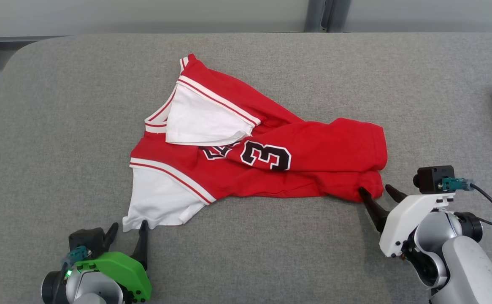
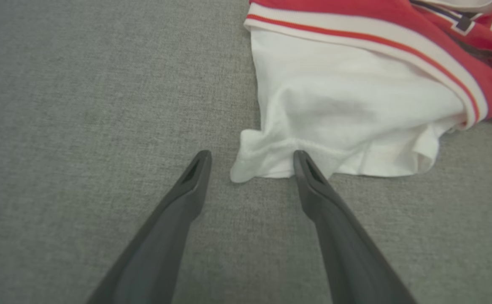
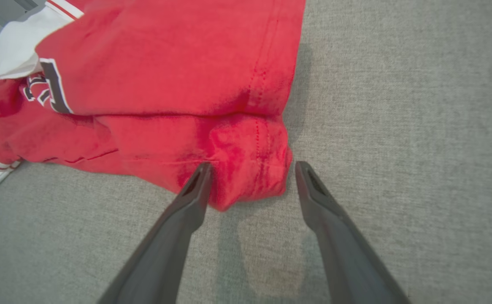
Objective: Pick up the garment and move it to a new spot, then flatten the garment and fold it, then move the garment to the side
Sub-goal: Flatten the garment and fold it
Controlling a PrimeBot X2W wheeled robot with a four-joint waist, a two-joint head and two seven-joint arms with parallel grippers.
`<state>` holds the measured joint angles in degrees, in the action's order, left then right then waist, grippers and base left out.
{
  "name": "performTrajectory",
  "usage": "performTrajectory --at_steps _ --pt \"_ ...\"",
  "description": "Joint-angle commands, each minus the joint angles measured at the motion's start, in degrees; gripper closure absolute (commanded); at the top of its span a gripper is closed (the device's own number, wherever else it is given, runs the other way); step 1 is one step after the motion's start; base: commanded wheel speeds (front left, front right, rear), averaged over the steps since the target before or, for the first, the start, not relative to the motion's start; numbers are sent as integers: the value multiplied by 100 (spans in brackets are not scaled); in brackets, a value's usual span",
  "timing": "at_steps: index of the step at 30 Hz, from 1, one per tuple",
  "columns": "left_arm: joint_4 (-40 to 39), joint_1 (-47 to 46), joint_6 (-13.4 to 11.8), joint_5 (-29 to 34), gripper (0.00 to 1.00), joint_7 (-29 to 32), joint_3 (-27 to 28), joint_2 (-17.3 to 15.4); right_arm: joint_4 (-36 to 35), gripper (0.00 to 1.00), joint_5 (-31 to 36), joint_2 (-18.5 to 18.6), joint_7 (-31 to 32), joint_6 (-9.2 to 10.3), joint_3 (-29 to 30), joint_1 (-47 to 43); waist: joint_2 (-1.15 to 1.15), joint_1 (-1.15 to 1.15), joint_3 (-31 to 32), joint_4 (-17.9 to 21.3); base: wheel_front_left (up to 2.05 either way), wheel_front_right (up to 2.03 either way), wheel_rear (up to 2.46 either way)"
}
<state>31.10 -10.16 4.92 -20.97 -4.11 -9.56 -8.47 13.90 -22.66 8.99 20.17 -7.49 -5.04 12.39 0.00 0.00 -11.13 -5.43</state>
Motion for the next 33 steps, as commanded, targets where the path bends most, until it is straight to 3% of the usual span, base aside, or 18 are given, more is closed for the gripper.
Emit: performTrajectory --at_steps 1,10,12,17,33 --pt "13 -118 -31 -10 0 -25 -22 -22 -58 0 -48 -15 9 1 9 -44 0 0 -12 7 0 0 0" --pt "53 -173 -17 -54 0 -43 -77 -48 -102 0 -293 -68 16 1 -76 42 0 0 -35 -12 0 0 0" --pt "57 -171 -23 -55 0 -45 -80 -55 -109 3 -342 -80 -20 1 -80 56 0 0 -33 -18 0 0 0" --pt "44 -144 -55 -85 0 -36 -84 -76 -178 25 -490 -118 -61 1 -156 7 0 0 -10 -27 0 0 0" --pt "-49 -52 -103 -195 0 14 -140 -115 -997 16 -1213 -203 149 1 -306 -373 0 0 50 90 0 0 0"
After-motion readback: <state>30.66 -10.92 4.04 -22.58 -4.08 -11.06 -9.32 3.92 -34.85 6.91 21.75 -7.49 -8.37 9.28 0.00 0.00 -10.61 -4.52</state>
